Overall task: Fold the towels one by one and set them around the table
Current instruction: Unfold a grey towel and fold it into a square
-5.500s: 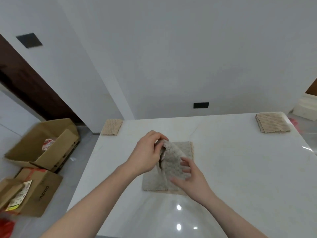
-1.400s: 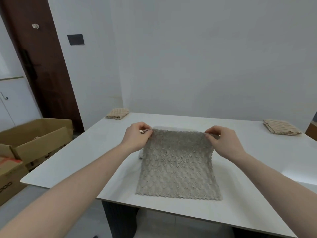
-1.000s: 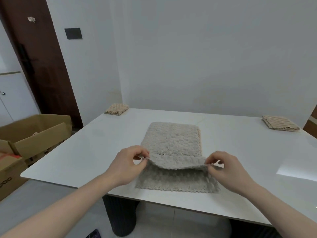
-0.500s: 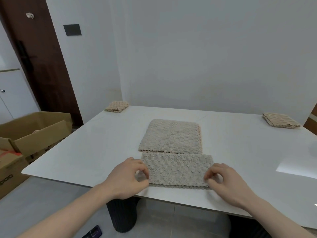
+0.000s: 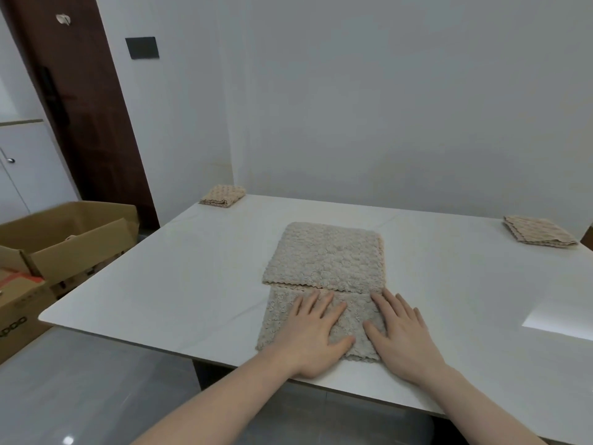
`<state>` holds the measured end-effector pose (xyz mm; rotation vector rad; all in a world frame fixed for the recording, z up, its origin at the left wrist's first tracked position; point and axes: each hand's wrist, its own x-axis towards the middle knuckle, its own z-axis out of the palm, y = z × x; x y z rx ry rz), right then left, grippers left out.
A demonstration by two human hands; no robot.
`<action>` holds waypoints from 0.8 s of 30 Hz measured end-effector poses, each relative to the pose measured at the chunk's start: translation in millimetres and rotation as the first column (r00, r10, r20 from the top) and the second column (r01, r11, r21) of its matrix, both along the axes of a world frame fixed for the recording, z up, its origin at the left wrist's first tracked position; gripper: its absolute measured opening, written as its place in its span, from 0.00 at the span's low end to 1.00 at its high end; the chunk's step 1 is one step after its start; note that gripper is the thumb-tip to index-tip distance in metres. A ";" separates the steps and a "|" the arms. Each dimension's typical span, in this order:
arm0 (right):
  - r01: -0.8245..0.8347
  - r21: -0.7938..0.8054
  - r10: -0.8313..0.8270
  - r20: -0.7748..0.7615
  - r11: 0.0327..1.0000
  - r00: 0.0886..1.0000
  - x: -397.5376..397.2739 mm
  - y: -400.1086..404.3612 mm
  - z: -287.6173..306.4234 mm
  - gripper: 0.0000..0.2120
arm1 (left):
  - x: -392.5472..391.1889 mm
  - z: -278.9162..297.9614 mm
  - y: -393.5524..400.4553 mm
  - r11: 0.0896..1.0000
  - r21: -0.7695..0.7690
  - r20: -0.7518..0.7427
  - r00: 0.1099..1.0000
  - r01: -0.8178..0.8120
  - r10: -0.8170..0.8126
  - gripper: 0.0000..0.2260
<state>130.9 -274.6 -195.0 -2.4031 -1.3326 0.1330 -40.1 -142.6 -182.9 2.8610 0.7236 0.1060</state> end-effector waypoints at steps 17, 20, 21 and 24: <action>0.153 0.085 -0.149 -0.052 0.985 0.987 -2.2 2.6 5.3 0.39 | -44.8 -0.1 69.0 0.927 -0.149 0.304 0.876 -0.344 0.374 0.19; 0.207 0.082 -0.201 -0.081 0.975 0.976 -3.3 3.7 7.0 0.37 | -52.4 -7.9 75.7 0.905 -0.219 0.358 0.833 -0.364 0.421 0.18; 0.220 0.087 -0.212 -0.093 0.972 0.973 -3.3 3.6 8.0 0.36 | -51.0 -8.7 75.2 0.904 -0.229 0.358 0.832 -0.362 0.424 0.18; 0.259 0.131 -0.239 -0.152 0.957 0.959 -1.2 5.4 12.3 0.32 | -47.6 -7.9 73.9 0.898 -0.238 0.353 0.828 -0.370 0.435 0.18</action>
